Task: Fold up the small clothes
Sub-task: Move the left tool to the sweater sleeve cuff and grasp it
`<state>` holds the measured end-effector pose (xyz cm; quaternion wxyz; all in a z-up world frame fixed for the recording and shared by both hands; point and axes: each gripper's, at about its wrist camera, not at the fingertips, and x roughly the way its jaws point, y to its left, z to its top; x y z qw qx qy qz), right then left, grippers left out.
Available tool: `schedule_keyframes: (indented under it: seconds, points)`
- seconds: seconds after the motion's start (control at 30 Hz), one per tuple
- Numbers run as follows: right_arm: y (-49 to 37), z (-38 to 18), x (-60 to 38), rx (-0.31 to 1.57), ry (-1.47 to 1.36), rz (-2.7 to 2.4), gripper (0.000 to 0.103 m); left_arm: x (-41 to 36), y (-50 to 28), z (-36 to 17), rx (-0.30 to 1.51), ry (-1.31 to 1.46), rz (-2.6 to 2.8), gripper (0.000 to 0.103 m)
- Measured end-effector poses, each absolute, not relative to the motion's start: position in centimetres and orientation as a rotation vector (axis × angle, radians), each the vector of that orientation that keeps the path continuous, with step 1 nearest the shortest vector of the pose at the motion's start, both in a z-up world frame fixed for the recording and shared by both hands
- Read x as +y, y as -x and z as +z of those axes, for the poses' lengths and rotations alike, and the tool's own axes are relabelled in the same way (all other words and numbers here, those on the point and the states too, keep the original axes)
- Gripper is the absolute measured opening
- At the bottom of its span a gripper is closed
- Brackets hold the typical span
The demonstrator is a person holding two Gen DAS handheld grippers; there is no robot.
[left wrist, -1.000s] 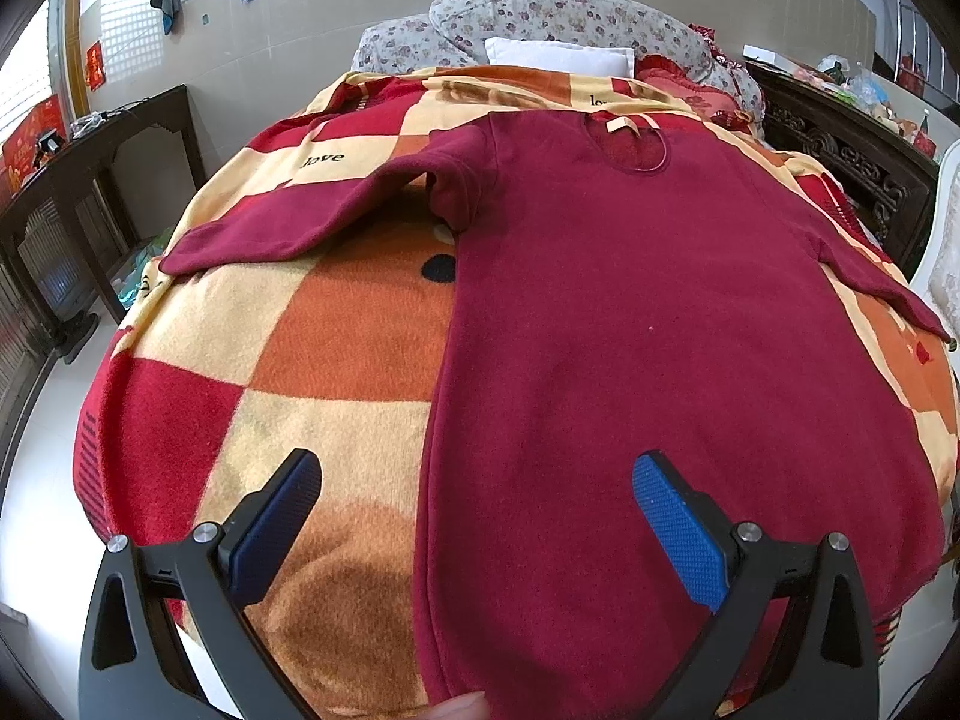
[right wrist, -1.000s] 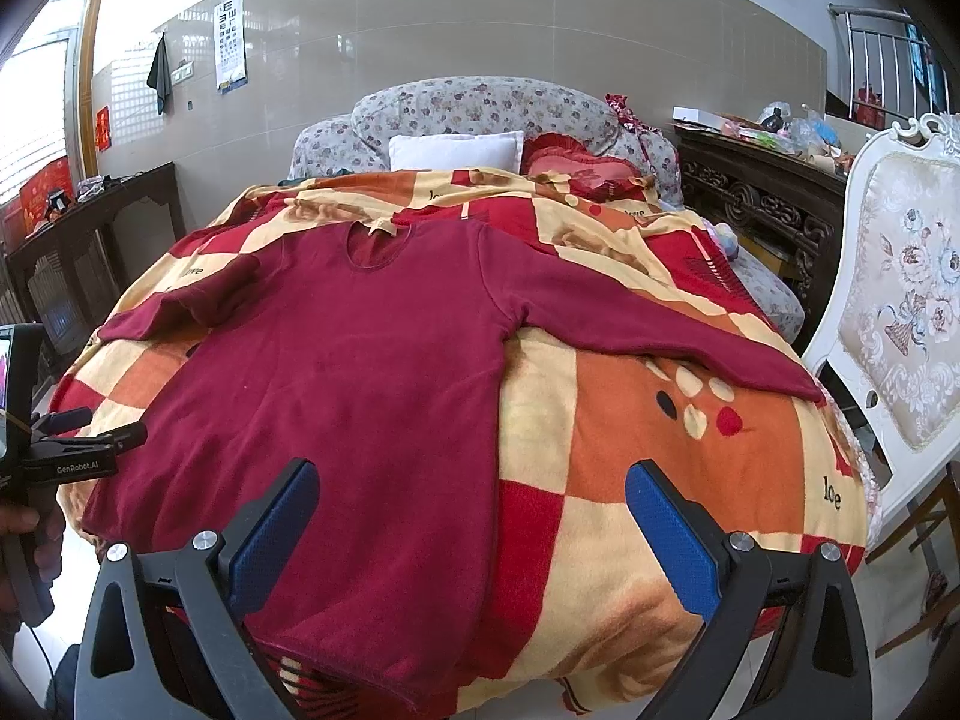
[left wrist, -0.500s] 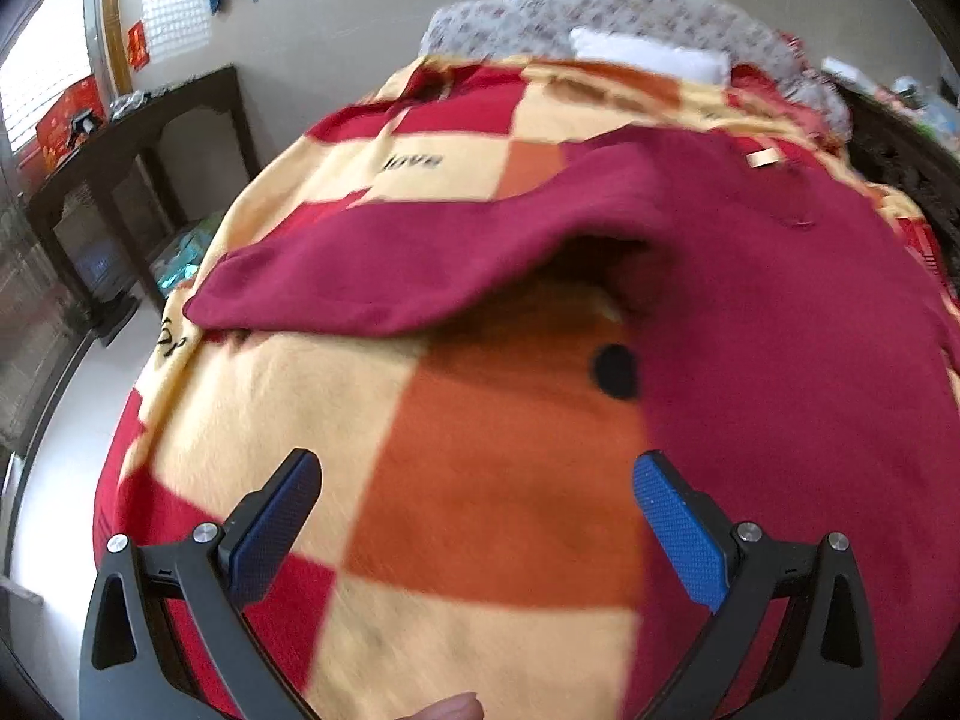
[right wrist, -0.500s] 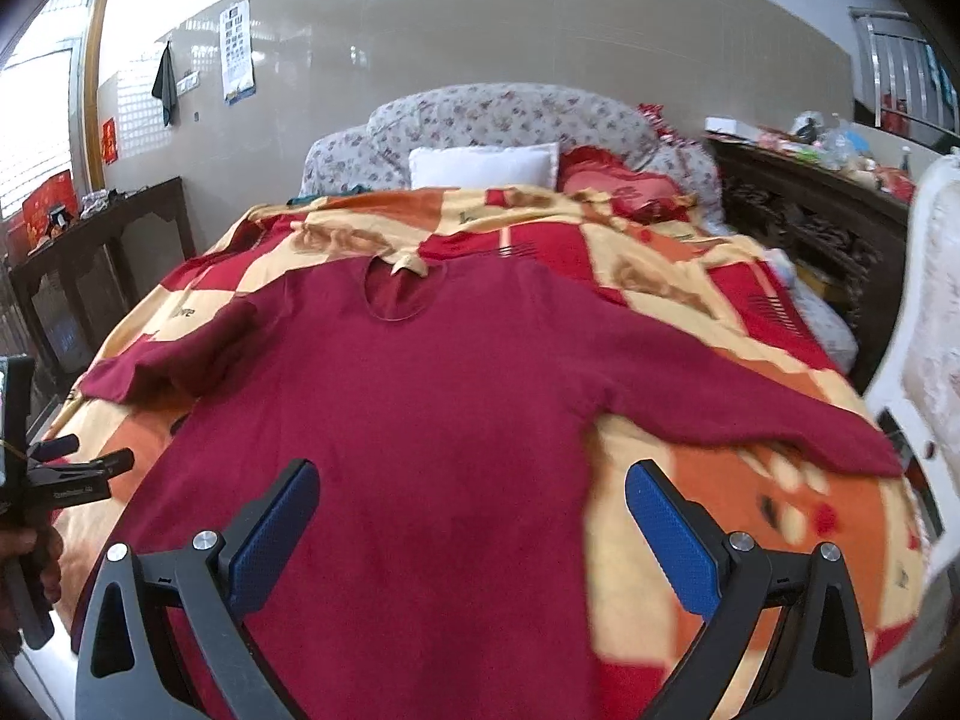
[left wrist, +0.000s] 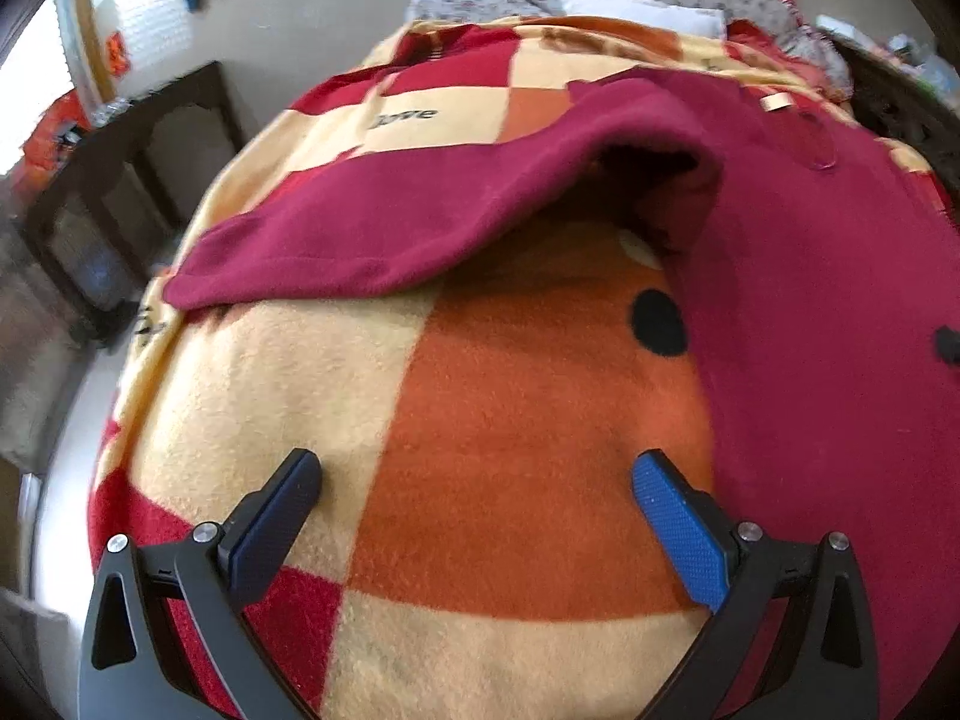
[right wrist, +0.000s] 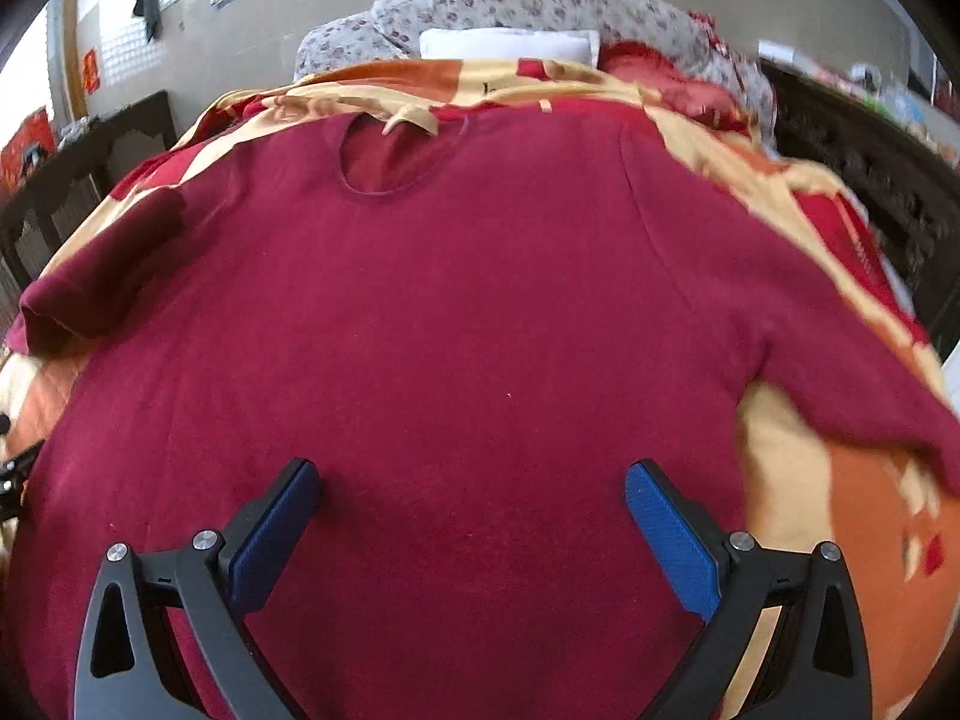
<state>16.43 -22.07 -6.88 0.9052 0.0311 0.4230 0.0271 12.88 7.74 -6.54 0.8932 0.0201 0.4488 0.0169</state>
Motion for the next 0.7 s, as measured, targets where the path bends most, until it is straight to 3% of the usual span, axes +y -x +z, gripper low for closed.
schedule_keyframes:
  seconds: [0.2,0.37,0.63,0.7]
  points:
    - [-16.4,-7.1,-22.4,0.870,-0.098,0.065,0.103,17.6,-13.2,-2.1,0.799,0.464,-0.095,0.103]
    - [-16.4,-7.1,-21.9,0.876,-0.068,0.055,0.103,25.3,-16.6,-4.7,0.825,0.912,-0.163,0.103]
    - [-16.4,-7.1,-22.0,0.874,-0.072,0.056,0.103,26.7,-19.7,-5.4,0.750,0.961,-0.160,0.103]
    - [-16.4,-7.1,-22.0,0.873,-0.072,0.056,0.103,27.1,-19.1,-5.4,0.709,0.964,-0.115,0.092]
